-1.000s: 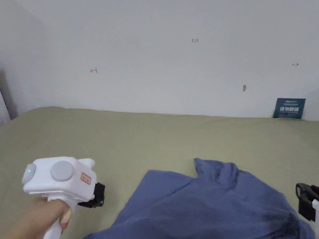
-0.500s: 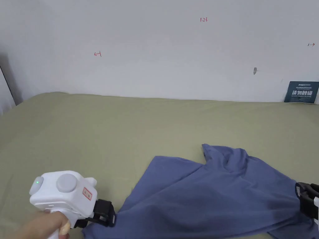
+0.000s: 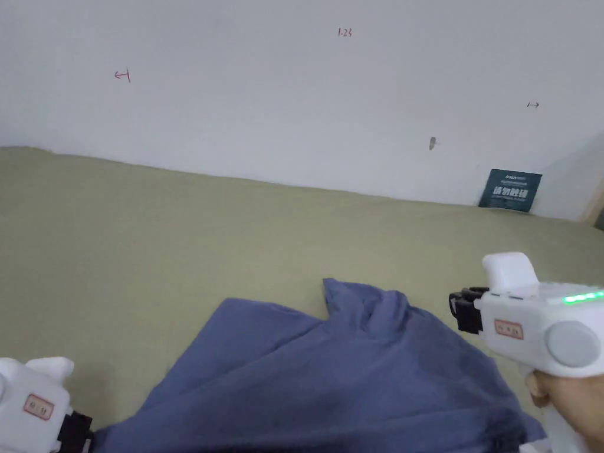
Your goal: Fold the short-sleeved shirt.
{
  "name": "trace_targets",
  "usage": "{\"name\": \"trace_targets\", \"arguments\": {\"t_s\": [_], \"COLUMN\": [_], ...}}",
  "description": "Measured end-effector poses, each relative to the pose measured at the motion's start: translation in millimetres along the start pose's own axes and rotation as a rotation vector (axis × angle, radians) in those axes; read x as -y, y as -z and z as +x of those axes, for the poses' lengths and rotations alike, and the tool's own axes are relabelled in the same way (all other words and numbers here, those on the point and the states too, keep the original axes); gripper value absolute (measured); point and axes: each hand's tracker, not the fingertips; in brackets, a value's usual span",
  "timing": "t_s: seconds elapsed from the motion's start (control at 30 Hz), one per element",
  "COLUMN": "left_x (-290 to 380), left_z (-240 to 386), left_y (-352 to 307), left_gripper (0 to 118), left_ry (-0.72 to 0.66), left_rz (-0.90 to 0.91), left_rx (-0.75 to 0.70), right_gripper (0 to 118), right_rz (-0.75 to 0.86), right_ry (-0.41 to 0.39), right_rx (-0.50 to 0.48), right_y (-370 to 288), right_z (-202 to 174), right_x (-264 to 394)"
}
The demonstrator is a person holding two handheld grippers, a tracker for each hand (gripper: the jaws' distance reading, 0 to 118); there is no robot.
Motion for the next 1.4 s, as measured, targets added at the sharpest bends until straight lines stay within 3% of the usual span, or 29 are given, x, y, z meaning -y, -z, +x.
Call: {"name": "trace_targets", "arguments": {"t_s": [0.13,0.2,0.3,0.33,0.37,0.4,0.43,0.47,0.57,0.63,0.7,0.77,0.8,0.83,0.87,0.93,1.03,1.17,1.33,1.4], "left_x": [2,-2,16,20,22,24,24,22,24,21,21,19,19,20,19,19,18,8,-33,-56], "left_z": [-1,-1,-25,-1,2,0,-3,8,7,10,8,9,9,8,10,11,13,13,24,33], "left_y": [-1,2,-19,-19,-20,-22,-23,-21,-23,-19,-20,-19,-19,-20,-19,-20,-25,-46,-85,-98], "left_gripper": [0,0,0,0,0,0,0,0,0,0,0,0,0,0,0,0,0,0,0,0], "left_ry": [0.001,-0.004,-0.014,-0.016,-0.018,-0.019,-0.021,-0.022,-0.024,-0.02,-0.02,-0.026,-0.028,-0.03,-0.029,-0.029,-0.032,-0.029,-0.019,0.001], "left_rz": [0.009,0.013,0.023,0.028,0.032,0.034,0.036,0.036,0.035,0.038,0.036,0.035,0.034,0.035,0.034,0.034,0.038,0.073,0.163,0.203], "left_rx": [0.004,0.011,0.017,0.018,0.02,0.021,0.023,0.024,0.022,0.019,0.019,0.024,0.025,0.026,0.027,0.024,0.021,0.042,0.064,0.062], "right_gripper": [0,0,1,5,23,70,103,115,100,82,78,59,26,3,3,2,2,2,2,2], "right_rz": [-0.183,-0.342,-0.44,-0.467,-0.498,-0.538,-0.577,-0.624,-0.626,-0.634,-0.667,-0.629,-0.624,-0.591,-0.554,-0.544,-0.511,-0.442,-0.358,-0.321], "right_ry": [-0.086,-0.122,-0.192,-0.193,-0.187,-0.175,-0.179,-0.188,-0.191,-0.129,-0.042,-0.02,-0.037,-0.085,-0.08,-0.046,-0.04,0.011,0.013,0.07], "right_rx": [-0.058,-0.089,-0.066,-0.074,-0.091,-0.116,-0.124,-0.118,-0.118,-0.126,-0.188,-0.209,-0.206,-0.202,-0.162,-0.194,-0.166,-0.194,-0.131,-0.104], "right_y": [82,124,170,186,199,208,214,222,233,235,237,228,223,220,212,201,183,148,101,84], "right_z": [16,23,29,33,37,41,44,46,54,58,61,61,60,52,48,45,40,49,64,75], "right_x": [-58,-66,-62,-59,-56,-54,-49,-43,-33,-28,-24,-29,-32,-36,-40,-48,-62,-87,-116,-127]}}
